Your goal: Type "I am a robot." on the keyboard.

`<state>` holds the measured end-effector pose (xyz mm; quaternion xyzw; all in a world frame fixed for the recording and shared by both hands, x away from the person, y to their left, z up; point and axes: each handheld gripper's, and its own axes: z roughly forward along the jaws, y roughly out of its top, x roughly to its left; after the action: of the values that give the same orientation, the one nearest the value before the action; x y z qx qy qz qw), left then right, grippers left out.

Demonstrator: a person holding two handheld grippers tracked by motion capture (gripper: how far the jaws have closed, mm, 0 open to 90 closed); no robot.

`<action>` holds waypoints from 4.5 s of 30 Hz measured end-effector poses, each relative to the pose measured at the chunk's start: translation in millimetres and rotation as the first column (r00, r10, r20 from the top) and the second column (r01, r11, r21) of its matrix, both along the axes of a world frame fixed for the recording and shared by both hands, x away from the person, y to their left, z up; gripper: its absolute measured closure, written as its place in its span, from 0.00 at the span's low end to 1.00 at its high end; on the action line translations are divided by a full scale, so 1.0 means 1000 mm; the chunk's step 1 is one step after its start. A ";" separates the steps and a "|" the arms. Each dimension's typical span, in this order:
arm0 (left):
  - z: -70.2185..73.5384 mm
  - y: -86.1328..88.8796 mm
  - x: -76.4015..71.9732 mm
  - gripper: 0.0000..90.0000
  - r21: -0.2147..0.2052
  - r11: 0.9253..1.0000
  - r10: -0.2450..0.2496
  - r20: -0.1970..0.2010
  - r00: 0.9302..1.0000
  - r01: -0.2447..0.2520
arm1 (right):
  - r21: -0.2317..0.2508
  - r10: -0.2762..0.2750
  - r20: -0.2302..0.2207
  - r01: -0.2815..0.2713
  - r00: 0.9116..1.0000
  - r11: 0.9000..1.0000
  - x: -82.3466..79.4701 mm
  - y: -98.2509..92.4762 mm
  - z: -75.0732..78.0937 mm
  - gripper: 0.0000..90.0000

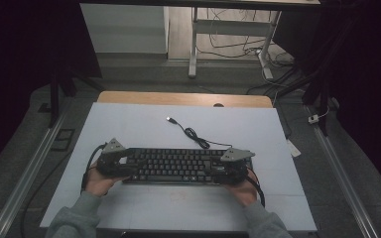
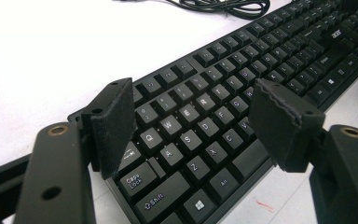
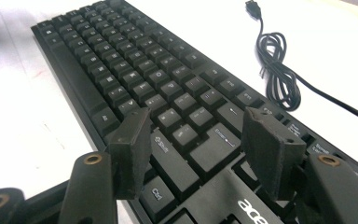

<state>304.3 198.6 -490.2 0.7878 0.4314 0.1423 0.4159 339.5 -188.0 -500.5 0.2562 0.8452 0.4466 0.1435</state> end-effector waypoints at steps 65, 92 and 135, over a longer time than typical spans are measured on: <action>-0.011 -0.006 0.002 0.34 0.064 0.998 -0.020 -0.024 1.000 0.022 | -0.109 0.190 -0.098 -0.200 0.977 0.974 0.009 0.108 -0.015 0.99; -0.012 -0.006 0.002 0.34 0.072 0.997 -0.025 -0.024 0.999 0.027 | -0.086 0.172 -0.037 -0.175 0.984 0.981 0.006 0.098 -0.004 0.99; -0.011 -0.007 0.001 0.34 0.072 0.997 -0.024 -0.015 1.000 0.025 | 0.002 -0.052 -0.001 0.052 0.999 0.999 -0.006 -0.020 0.003 0.52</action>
<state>304.8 191.9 -500.8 0.8084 0.4194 0.1469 0.3860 333.2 -208.4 -497.8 0.2786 0.8377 0.4435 0.1546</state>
